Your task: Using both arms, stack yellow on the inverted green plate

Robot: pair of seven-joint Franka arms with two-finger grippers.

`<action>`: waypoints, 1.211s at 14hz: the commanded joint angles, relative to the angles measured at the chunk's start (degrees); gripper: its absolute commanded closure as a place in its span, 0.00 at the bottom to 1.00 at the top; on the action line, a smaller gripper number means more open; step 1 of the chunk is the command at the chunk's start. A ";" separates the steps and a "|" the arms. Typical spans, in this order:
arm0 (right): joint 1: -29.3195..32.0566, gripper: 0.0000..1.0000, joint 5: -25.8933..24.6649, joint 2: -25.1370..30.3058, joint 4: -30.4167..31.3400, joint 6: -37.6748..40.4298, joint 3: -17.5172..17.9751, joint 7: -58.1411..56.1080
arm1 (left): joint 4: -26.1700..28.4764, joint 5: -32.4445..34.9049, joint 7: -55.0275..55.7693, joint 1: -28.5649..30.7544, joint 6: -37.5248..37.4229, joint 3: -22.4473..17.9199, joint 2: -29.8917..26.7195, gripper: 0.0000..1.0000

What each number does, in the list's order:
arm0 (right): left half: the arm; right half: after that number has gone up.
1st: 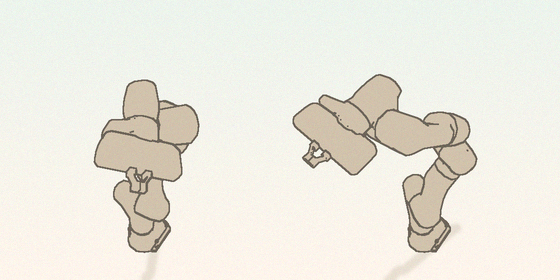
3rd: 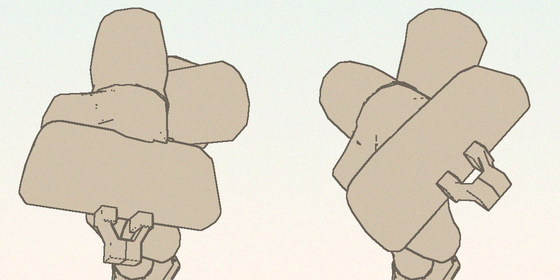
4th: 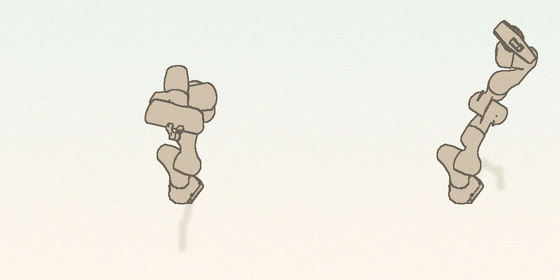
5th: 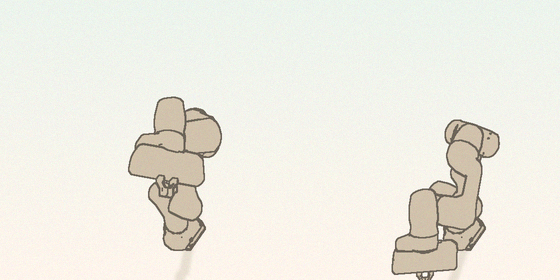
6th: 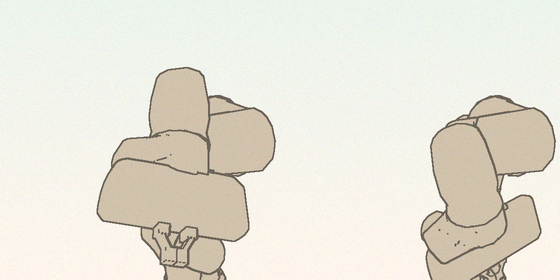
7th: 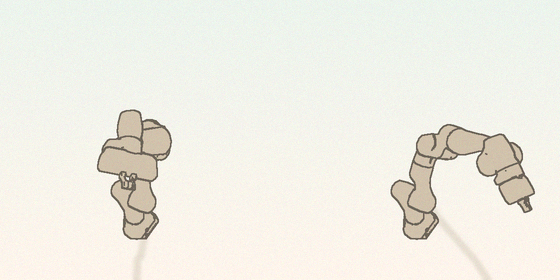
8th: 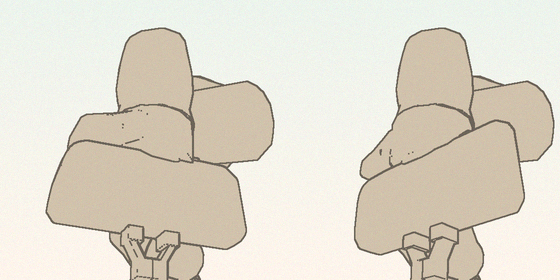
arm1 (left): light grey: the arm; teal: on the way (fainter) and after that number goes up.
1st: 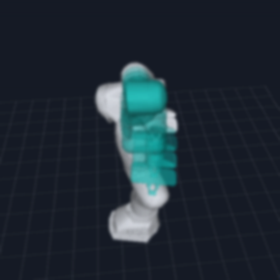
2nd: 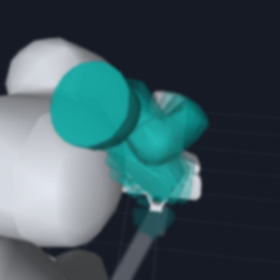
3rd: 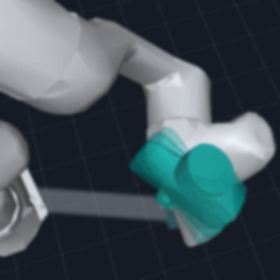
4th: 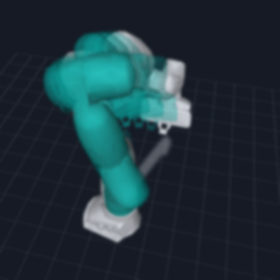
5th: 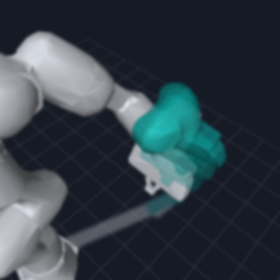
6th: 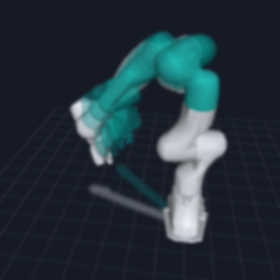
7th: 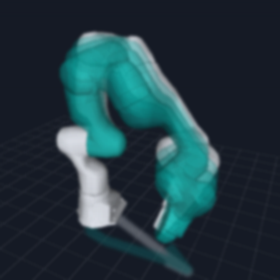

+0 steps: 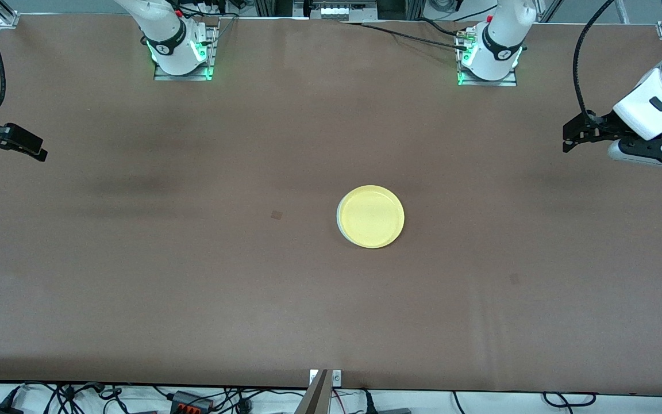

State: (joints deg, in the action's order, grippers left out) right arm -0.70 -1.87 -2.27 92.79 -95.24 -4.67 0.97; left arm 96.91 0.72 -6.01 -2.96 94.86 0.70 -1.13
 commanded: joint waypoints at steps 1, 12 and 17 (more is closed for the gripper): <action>-0.70 0.00 -0.94 1.04 0.91 -1.44 -0.34 -1.23 | -1.02 -0.99 -1.11 0.24 -1.34 0.00 -0.27 0.00; -0.44 0.00 -1.47 0.95 0.91 -0.92 -0.16 -0.61 | -1.02 -0.99 -1.11 0.24 -1.34 0.09 -0.27 0.00; -0.09 0.00 -1.47 0.86 0.99 -0.30 -0.34 -0.70 | -1.02 -0.99 -1.11 0.24 -1.34 0.09 -0.27 0.00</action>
